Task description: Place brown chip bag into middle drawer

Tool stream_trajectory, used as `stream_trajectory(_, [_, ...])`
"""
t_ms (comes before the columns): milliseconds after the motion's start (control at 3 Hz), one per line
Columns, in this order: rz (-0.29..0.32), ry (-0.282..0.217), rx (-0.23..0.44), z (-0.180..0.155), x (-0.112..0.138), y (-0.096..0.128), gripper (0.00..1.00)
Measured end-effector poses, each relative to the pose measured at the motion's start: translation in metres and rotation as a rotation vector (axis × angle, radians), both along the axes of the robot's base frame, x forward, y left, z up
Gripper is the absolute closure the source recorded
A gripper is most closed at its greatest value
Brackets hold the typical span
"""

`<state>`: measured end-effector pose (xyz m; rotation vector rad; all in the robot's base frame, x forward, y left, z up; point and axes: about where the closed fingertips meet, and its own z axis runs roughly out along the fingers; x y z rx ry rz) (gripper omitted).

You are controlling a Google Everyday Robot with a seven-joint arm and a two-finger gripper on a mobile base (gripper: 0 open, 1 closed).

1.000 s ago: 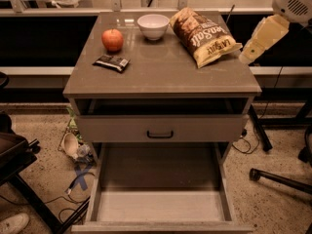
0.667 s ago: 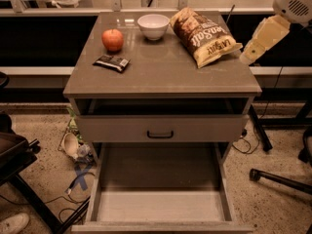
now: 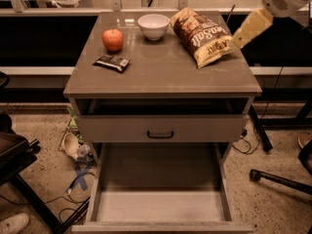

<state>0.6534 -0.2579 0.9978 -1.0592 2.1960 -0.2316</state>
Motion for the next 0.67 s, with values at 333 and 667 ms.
stream_trajectory(333, [-0.064, -0.053, 0.121, -0.013, 0.058, -0.01, 0.0])
stream_trajectory(667, [-0.08, -0.096, 0.262, -0.035, 0.117, -0.006, 0.0])
